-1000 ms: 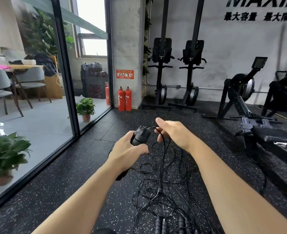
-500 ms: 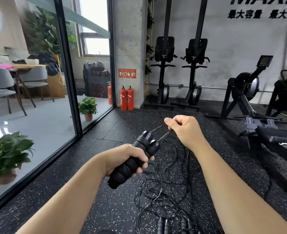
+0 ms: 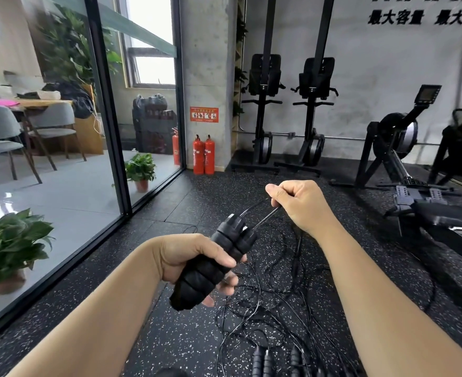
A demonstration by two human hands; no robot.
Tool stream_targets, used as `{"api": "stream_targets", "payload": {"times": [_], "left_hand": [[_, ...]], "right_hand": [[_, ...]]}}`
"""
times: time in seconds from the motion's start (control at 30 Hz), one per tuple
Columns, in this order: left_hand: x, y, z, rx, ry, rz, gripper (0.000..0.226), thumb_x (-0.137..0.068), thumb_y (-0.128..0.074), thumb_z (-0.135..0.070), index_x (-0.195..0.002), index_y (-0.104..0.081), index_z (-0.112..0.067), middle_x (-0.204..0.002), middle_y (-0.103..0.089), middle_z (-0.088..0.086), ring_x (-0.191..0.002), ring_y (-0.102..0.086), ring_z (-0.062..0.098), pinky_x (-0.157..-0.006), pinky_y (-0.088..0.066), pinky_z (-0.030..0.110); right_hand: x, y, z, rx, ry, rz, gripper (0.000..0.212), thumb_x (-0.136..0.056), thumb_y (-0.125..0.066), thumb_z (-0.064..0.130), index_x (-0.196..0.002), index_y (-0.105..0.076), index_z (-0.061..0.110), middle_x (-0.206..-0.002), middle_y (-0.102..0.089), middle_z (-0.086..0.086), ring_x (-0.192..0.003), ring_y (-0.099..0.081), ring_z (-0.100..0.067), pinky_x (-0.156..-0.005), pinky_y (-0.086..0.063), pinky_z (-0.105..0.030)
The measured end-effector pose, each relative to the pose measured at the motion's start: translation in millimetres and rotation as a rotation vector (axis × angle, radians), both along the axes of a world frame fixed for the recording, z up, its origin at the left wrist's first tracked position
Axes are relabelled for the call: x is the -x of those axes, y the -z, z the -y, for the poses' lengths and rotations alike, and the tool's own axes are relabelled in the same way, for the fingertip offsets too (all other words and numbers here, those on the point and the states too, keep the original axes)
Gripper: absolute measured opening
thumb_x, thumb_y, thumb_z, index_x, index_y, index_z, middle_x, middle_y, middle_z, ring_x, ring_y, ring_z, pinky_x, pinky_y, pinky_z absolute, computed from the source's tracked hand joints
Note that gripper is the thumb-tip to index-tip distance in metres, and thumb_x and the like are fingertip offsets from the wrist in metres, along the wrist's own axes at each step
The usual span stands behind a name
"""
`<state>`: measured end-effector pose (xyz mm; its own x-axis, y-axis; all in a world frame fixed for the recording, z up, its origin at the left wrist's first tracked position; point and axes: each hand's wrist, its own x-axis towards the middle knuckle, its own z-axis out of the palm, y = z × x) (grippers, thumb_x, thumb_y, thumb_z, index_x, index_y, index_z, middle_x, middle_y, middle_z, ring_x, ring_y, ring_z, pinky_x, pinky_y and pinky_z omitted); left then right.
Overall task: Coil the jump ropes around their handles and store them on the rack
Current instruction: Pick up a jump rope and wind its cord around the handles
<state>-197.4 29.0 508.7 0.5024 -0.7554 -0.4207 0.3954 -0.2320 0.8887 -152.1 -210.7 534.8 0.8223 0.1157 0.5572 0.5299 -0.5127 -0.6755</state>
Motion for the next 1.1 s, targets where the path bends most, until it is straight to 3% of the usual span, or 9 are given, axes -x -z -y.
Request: {"api": "stream_targets", "payload": {"times": [0.13, 0.3, 0.43, 0.57, 0.67, 0.73, 0.8, 0.97, 1.1], "left_hand": [[4.2, -0.7, 1.4, 0.11, -0.053, -0.021, 0.072, -0.057, -0.09, -0.025, -0.118, -0.054, -0.011, -0.074, -0.054, 0.005, -0.059, -0.053, 0.014, -0.06, -0.05, 0.028], [14.0, 2.6, 21.8, 0.337, -0.107, 0.066, 0.055, -0.061, -0.078, -0.015, -0.111, -0.056, -0.01, -0.068, -0.048, 0.004, -0.053, -0.045, 0.013, -0.054, -0.041, 0.025], [19.4, 6.6, 38.4, 0.402, -0.244, 0.184, 0.047, -0.062, -0.066, -0.014, -0.108, -0.057, -0.007, -0.068, -0.049, 0.006, -0.053, -0.045, 0.015, -0.053, -0.041, 0.026], [17.7, 9.9, 47.8, 0.289, -0.375, 0.368, 0.039, -0.054, -0.069, -0.02, -0.084, -0.052, -0.002, -0.066, -0.051, 0.009, -0.052, -0.046, 0.015, -0.053, -0.041, 0.025], [13.1, 8.1, 48.2, 0.199, -0.449, 0.451, 0.04, -0.055, -0.068, -0.015, -0.086, -0.048, 0.0, -0.065, -0.055, 0.008, -0.051, -0.049, 0.015, -0.049, -0.043, 0.024], [11.4, 8.4, 49.7, 0.166, -0.454, 0.467, 0.032, -0.062, -0.064, -0.009, -0.089, -0.049, -0.001, -0.064, -0.055, 0.006, -0.051, -0.049, 0.014, -0.048, -0.043, 0.023], [9.7, 10.3, 51.4, 0.14, -0.474, 0.474, 0.031, -0.064, -0.062, -0.008, -0.092, -0.051, -0.001, -0.061, -0.056, 0.003, -0.051, -0.049, 0.013, -0.049, -0.043, 0.023], [5.1, 11.8, 50.7, 0.131, -0.55, 0.43, 0.039, -0.064, -0.066, -0.009, -0.102, -0.063, -0.003, -0.062, -0.059, 0.0, -0.052, -0.049, 0.011, -0.051, -0.043, 0.024], [1.0, 11.2, 49.1, 0.081, -0.593, 0.41, 0.016, -0.076, -0.073, -0.001, -0.086, -0.063, -0.009, -0.06, -0.056, 0.001, -0.052, -0.05, 0.012, -0.049, -0.043, 0.021]], "right_hand": [[-11.7, 9.6, 8.7, -0.032, 0.125, 0.044, 0.047, -0.092, -0.062, 0.023, -0.05, -0.054, 0.002, -0.037, -0.038, 0.01, -0.039, -0.034, -0.006, -0.048, -0.033, -0.024], [-21.0, 25.6, -1.1, -0.183, 0.298, 0.034, 0.06, -0.094, -0.057, 0.03, -0.04, -0.036, 0.014, -0.031, -0.038, 0.011, -0.038, -0.047, -0.007, -0.054, -0.038, -0.032], [-18.5, 47.3, -16.1, -0.308, 0.405, -0.124, 0.055, -0.095, -0.051, 0.038, -0.047, -0.047, 0.013, -0.039, -0.046, 0.009, -0.04, -0.042, -0.009, -0.056, -0.036, -0.032], [-10.5, 58.3, -31.9, -0.139, 0.357, -0.214, 0.053, -0.093, -0.051, 0.028, -0.043, -0.047, 0.014, -0.038, -0.044, 0.007, -0.044, -0.042, -0.017, -0.055, -0.036, -0.031], [-8.6, 51.0, -37.2, 0.076, 0.228, -0.346, 0.041, -0.081, -0.053, 0.012, -0.04, -0.047, 0.014, -0.034, -0.043, 0.005, -0.045, -0.041, -0.018, -0.054, -0.033, -0.027], [-8.1, 46.0, -41.1, 0.231, 0.169, -0.393, 0.038, -0.08, -0.052, 0.007, -0.044, -0.044, 0.014, -0.044, -0.046, 0.004, -0.053, -0.045, -0.021, -0.058, -0.035, -0.027], [-9.2, 44.8, -42.8, 0.293, 0.165, -0.389, 0.036, -0.081, -0.052, 0.008, -0.047, -0.041, 0.01, -0.05, -0.047, 0.0, -0.059, -0.045, -0.025, -0.057, -0.035, -0.028], [-10.3, 45.8, -35.0, 0.282, 0.053, -0.432, 0.053, -0.088, -0.054, 0.026, -0.037, -0.042, 0.016, -0.037, -0.038, 0.005, -0.05, -0.034, -0.021, -0.056, -0.031, -0.029], [-8.3, 40.5, -35.7, 0.303, 0.025, -0.458, 0.057, -0.09, -0.058, 0.034, -0.035, -0.051, 0.019, -0.031, -0.041, 0.007, -0.043, -0.037, -0.015, -0.056, -0.032, -0.028]]}}
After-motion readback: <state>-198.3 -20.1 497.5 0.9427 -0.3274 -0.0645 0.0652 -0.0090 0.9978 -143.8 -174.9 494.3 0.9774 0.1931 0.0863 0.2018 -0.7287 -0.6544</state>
